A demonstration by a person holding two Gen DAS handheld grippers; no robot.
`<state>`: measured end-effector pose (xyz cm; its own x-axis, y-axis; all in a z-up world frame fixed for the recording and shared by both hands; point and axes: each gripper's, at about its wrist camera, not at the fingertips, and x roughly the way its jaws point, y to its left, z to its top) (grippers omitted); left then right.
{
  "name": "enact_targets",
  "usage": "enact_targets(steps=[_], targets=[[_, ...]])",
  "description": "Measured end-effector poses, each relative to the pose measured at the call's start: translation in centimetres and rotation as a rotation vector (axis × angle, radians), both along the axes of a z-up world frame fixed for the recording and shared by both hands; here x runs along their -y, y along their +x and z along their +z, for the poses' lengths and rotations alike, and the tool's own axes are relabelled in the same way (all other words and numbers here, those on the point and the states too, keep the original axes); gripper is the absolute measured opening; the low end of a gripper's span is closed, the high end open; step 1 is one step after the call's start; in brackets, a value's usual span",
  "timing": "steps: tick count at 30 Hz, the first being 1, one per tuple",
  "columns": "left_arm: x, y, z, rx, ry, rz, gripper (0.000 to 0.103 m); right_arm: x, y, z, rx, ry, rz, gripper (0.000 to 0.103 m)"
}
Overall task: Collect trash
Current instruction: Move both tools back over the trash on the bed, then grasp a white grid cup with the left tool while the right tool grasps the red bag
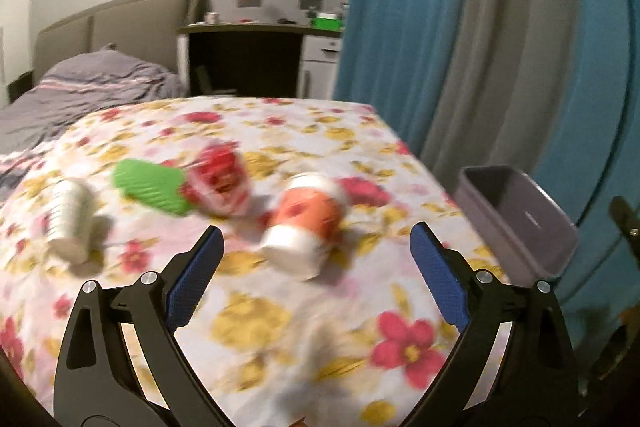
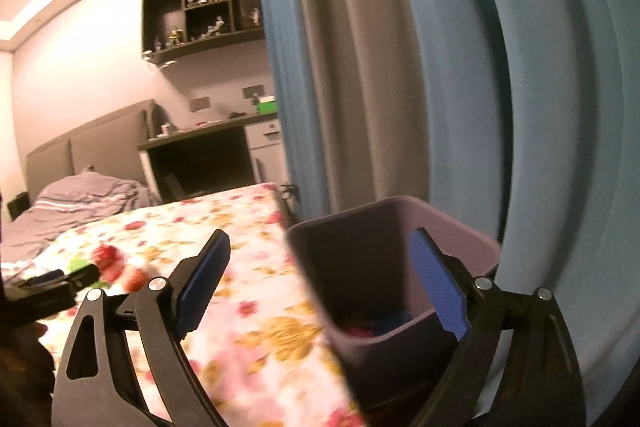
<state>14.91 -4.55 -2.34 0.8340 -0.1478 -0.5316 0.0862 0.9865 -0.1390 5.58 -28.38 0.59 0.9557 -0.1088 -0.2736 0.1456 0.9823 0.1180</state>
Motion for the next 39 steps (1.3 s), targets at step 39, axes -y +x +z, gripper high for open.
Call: enact_targets(steps=[39], targets=[[-21.9,-2.5,-2.0,-0.078,-0.077,0.305,0.093,-19.2,4.0,-1.5,-0.115,-0.066,0.26,0.088]])
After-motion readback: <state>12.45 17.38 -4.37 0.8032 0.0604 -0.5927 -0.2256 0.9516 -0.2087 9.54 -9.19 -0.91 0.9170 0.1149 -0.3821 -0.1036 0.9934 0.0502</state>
